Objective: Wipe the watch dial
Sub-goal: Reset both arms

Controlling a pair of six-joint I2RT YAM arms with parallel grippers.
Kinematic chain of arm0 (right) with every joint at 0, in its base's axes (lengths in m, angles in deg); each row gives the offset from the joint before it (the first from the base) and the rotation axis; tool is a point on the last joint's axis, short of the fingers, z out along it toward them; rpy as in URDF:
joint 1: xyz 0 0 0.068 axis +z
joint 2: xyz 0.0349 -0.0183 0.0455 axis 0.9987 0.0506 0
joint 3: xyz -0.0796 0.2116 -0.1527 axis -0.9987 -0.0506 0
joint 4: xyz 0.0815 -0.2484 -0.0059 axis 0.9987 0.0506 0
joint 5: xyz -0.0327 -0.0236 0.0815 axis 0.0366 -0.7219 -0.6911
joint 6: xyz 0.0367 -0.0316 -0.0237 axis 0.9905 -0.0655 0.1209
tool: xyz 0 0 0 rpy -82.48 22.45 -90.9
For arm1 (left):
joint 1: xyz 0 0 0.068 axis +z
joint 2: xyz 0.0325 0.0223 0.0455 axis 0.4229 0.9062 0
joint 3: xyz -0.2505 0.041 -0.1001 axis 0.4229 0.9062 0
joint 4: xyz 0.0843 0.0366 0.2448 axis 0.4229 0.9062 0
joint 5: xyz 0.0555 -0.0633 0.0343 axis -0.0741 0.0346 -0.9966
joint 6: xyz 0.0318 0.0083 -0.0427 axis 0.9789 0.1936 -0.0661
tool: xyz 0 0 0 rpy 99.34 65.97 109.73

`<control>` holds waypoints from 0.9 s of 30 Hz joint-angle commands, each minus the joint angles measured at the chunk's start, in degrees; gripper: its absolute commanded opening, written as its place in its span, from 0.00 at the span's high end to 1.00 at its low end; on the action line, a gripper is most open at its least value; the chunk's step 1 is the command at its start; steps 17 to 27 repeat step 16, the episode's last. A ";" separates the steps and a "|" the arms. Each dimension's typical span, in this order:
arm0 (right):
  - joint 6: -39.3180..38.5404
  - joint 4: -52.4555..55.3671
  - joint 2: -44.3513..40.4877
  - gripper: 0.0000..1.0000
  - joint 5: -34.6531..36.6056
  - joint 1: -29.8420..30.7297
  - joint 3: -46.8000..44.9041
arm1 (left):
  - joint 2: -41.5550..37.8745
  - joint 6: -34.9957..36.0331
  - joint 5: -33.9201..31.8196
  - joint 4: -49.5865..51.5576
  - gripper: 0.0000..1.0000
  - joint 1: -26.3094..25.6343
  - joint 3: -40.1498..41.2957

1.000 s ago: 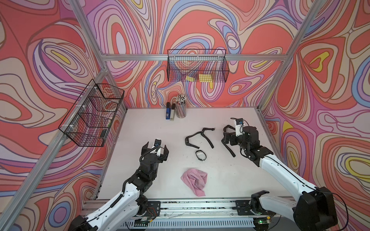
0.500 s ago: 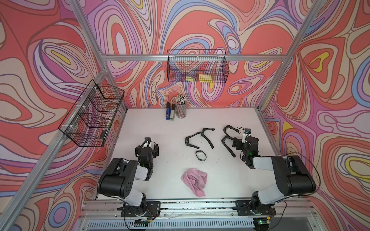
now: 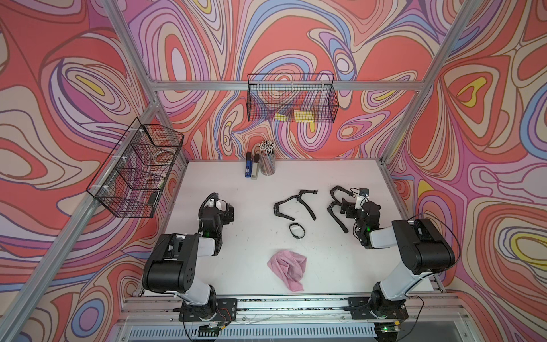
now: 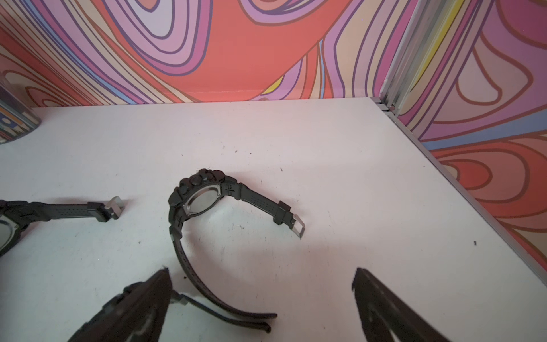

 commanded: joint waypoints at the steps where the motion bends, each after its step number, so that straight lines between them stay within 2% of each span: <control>1: 0.15 -1.28 0.20 0.02 -0.61 -0.40 0.61 | -0.63 -0.11 2.59 -0.35 0.01 0.12 0.69; 6: 0.08 -1.24 0.25 0.02 -0.62 -0.40 0.66 | -0.31 0.16 3.36 0.43 0.01 0.11 0.05; 9: -0.02 -1.15 0.31 0.02 -0.42 -0.40 0.74 | -0.10 -0.65 6.49 2.71 0.01 1.51 -1.16; 27: -0.07 -1.81 0.07 0.02 -0.34 -0.40 0.31 | -0.67 -0.60 6.15 1.71 0.01 1.52 -0.37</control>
